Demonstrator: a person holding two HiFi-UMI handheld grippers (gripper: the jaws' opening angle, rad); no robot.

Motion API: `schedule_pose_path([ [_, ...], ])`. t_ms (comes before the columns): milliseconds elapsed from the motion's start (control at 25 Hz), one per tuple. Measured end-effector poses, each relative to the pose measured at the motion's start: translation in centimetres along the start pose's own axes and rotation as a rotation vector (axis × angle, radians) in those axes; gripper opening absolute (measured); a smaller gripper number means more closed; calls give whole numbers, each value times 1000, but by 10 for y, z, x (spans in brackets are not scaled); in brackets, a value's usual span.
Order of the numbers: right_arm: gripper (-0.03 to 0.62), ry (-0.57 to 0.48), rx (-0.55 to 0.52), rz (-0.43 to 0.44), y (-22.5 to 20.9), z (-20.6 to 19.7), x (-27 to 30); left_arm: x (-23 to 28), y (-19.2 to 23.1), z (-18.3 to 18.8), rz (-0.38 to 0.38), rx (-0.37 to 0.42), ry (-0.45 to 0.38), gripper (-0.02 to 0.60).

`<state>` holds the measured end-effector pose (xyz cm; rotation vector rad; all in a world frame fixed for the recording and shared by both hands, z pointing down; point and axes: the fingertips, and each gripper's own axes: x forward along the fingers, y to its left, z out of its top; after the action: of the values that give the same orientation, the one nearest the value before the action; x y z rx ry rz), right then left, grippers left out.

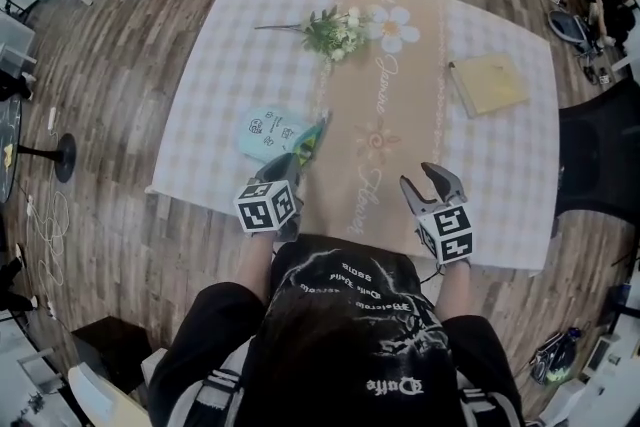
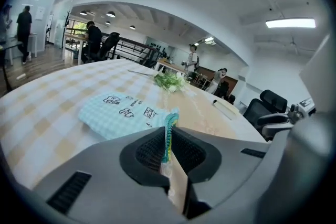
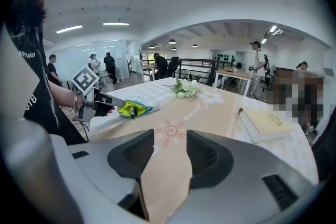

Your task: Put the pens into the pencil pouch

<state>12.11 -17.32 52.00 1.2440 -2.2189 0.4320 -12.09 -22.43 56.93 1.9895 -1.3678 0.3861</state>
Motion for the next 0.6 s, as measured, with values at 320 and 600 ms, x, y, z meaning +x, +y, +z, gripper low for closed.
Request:
schedule_pose_path([
  [320,206,5,-2,47,-14,-15,-15,7,9,-46,209,-56,130,54],
  [600,210,7,8,60,-28,-31,-31,10,1,-51,242,-88,114,91],
])
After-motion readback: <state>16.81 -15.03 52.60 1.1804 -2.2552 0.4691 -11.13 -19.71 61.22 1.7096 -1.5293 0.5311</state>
